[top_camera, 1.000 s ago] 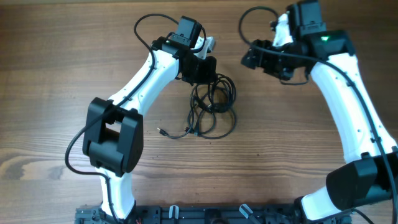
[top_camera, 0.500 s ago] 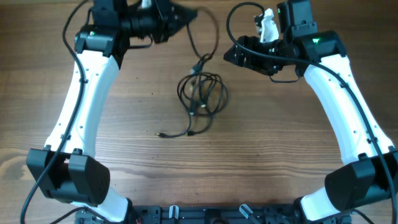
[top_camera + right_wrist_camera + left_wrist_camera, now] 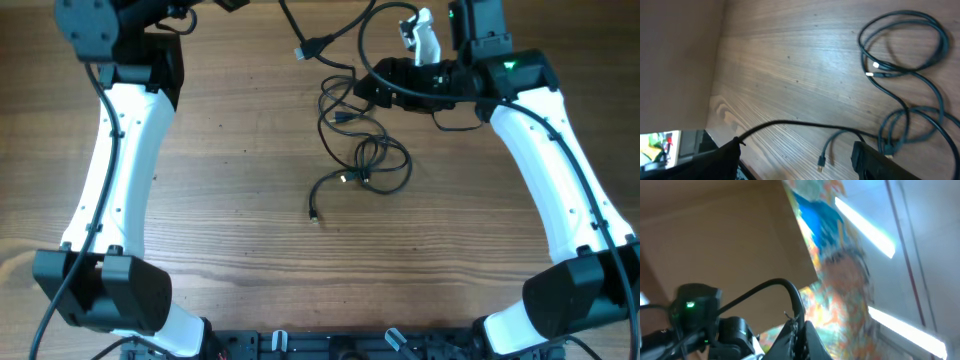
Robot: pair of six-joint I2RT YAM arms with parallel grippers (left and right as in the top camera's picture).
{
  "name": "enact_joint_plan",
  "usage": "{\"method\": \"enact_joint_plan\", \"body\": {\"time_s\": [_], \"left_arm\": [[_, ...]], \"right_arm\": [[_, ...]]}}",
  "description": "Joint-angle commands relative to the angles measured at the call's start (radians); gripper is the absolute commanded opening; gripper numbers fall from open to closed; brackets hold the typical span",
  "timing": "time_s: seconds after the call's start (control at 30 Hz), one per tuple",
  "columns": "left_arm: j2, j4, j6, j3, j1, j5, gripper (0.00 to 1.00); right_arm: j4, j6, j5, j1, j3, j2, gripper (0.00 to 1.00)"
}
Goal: Untangle cables
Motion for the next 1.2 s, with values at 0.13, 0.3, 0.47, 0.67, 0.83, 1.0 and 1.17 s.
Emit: {"method": "enact_joint_plan", "body": {"time_s": [0.13,0.3,0.47,0.67,0.83,1.0,1.17], "left_arm": [[-0.003,-0.715,0.437,0.011,0.044,-0.124,0.04],[-0.003,-1.458,0.804,0.011,0.116,-0.634,0.04],[-0.003,-1.847,0.964,0.011,0.129,-1.142,0.04],[0.0,-2.045,1.167,0.01,0.161,-1.16,0.04],[0.01,-2.142,1.486,0.01,0.161,-0.719,0.04],[0.01,-2.137,1.786,0.01,0.193,-0.354,0.04],[0.01,-2.135,1.955,0.01,0.2,-0.362,0.04]], "right_arm": [[-0.083,-0.139,0.103,0.032,-0.003,0.0,0.75],[-0.046,-0.156,0.259,0.146,-0.039,0.001,0.81],[0.078,-0.032,0.285,0.244,-0.091,0.059,0.81],[0.215,0.035,0.284,0.33,-0.091,0.209,0.81],[0.366,0.005,0.256,0.333,-0.091,0.233,0.82],[0.366,0.032,-0.098,0.208,-0.091,0.232,0.72],[0.251,0.111,-0.282,0.06,-0.091,0.232,0.73]]}}
